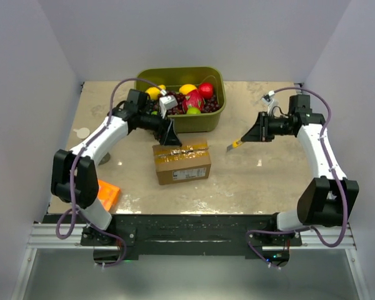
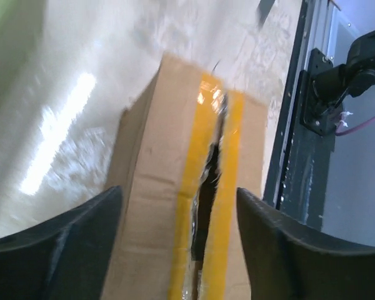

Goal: Unpack the express box

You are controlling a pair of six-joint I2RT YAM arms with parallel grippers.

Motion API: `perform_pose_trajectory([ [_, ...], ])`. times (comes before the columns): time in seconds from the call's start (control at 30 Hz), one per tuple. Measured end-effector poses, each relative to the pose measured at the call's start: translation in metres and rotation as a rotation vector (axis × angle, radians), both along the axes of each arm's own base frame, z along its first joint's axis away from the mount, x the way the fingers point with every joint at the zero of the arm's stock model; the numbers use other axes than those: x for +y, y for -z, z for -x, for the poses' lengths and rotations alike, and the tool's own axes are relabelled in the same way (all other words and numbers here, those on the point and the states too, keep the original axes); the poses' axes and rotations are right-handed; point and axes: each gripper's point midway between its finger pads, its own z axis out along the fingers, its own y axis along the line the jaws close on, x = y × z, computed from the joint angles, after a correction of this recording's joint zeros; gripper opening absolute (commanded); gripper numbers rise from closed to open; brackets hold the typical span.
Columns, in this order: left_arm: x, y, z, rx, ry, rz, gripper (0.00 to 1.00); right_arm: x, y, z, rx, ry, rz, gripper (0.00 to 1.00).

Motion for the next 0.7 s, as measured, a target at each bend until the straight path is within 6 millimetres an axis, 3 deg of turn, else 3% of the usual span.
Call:
perform_pose_trajectory([
  [0.13, -0.004, -0.063, -0.014, -0.162, 0.025, 0.068, 0.85, 0.011, 0.011, 0.022, -0.071, -0.136, 0.112, 0.0],
  [0.17, 0.0, -0.081, -0.017, -0.219, 0.018, 0.078, 0.81, 0.019, 0.012, 0.031, -0.099, -0.191, 0.141, 0.0],
  [0.23, 0.013, -0.098, -0.02, -0.29, -0.02, 0.064, 0.74, 0.041, 0.013, 0.049, -0.166, -0.314, 0.183, 0.0],
  [0.3, 0.036, -0.102, -0.024, -0.351, -0.099, 0.007, 0.61, 0.059, 0.013, 0.066, -0.227, -0.419, 0.218, 0.0],
  [0.37, 0.067, -0.091, -0.027, -0.38, -0.204, -0.075, 0.52, 0.073, 0.014, 0.077, -0.272, -0.494, 0.246, 0.0],
  [0.47, 0.111, -0.054, -0.025, -0.349, -0.341, -0.202, 0.44, 0.085, 0.024, 0.084, -0.289, -0.545, 0.283, 0.0],
  [0.57, 0.129, -0.018, -0.023, -0.296, -0.393, -0.29, 0.4, 0.088, 0.036, 0.08, -0.268, -0.524, 0.31, 0.0],
  [0.7, 0.133, 0.006, -0.025, -0.292, -0.413, -0.319, 0.4, 0.085, 0.046, 0.069, -0.248, -0.493, 0.351, 0.0],
])
